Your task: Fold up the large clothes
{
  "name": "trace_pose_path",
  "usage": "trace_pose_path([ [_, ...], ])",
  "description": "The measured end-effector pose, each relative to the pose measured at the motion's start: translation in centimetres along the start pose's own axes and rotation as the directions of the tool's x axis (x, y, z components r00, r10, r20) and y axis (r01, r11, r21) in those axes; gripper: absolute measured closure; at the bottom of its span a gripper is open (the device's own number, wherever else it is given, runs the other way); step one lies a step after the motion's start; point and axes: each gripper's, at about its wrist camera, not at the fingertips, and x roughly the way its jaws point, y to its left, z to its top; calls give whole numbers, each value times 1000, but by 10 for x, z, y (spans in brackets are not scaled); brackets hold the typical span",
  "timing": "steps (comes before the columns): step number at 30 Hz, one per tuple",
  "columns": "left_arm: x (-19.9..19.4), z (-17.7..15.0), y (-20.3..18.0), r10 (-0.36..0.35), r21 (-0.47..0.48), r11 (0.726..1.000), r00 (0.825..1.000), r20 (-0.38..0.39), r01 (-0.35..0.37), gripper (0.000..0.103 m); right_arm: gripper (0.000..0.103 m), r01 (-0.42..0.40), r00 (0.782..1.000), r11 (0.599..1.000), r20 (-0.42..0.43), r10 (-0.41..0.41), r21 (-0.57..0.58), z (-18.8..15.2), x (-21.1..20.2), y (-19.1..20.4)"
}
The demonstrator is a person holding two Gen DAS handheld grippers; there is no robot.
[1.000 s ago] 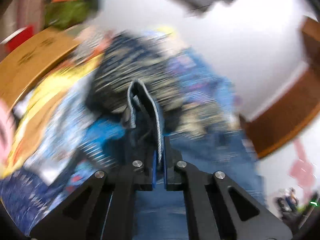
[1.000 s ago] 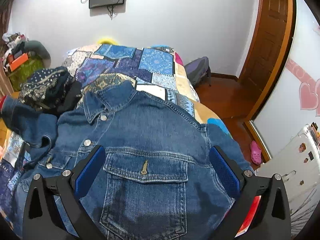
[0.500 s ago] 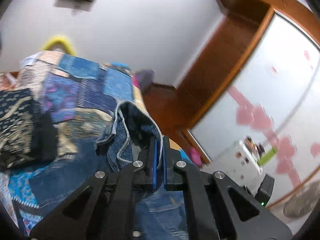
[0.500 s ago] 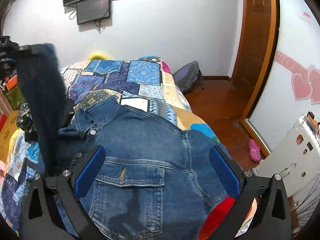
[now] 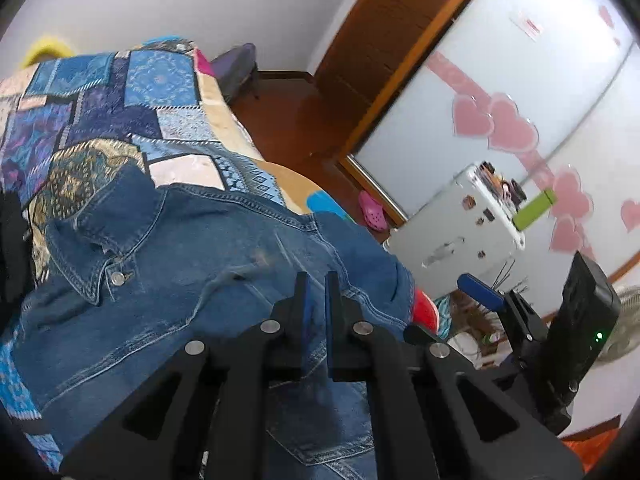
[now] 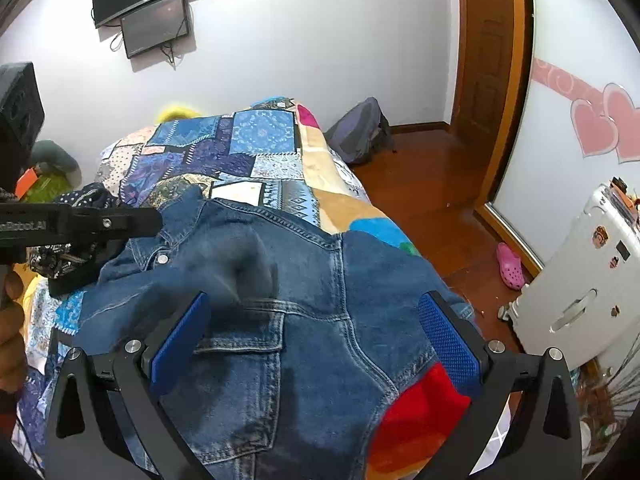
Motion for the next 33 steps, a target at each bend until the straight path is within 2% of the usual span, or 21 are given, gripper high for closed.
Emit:
trace_pose_path([
  [2,-7,0,-3,34,20,999,999,21,-34,81,0,2,1000,1000,-3,-2,2,0,0,-2],
  [3,-12,0,-4,54,23,998,998,35,-55,65,0,2,1000,1000,-3,-2,5,0,1,-4],
  [4,-17,-1,-2,83,22,996,995,60,-84,55,0,0,1000,1000,-3,0,10,1,1,-6],
  [6,-28,-3,6,148,12,989,983,105,-150,48,0,-3,1000,1000,-5,3,22,2,1,-10],
  [8,-36,-5,18,227,-11,974,966,126,-227,46,0,0,1000,999,-5,0,46,4,1,-17],
  [9,-41,-7,27,281,-28,960,950,137,-280,46,0,5,1000,998,-5,-5,55,5,2,-21],
  [13,-46,-18,52,417,-55,909,898,140,-414,44,0,36,999,994,-7,-35,102,10,1,-43],
  [14,-45,-22,58,445,-54,896,886,133,-442,44,0,39,999,993,-7,-39,113,10,1,-48],
  [17,-39,-34,70,486,-47,874,867,107,-484,44,0,64,998,984,-21,-61,165,11,2,-70],
  [19,-33,-41,77,489,-51,872,868,84,-487,43,0,87,996,975,-38,-81,202,9,4,-86],
  [23,-9,-55,85,440,-81,896,898,20,-437,40,0,107,992,950,-92,-83,293,-2,11,-118],
  [27,22,-63,80,390,-76,917,920,-48,-393,40,0,64,988,917,-152,-3,395,-19,24,-143],
  [31,47,-63,64,357,-44,932,930,-86,-361,40,0,13,975,868,-199,99,497,-37,42,-161],
  [33,54,-61,57,336,-44,939,938,-83,-340,38,7,-7,964,836,-220,152,549,-45,53,-171],
])
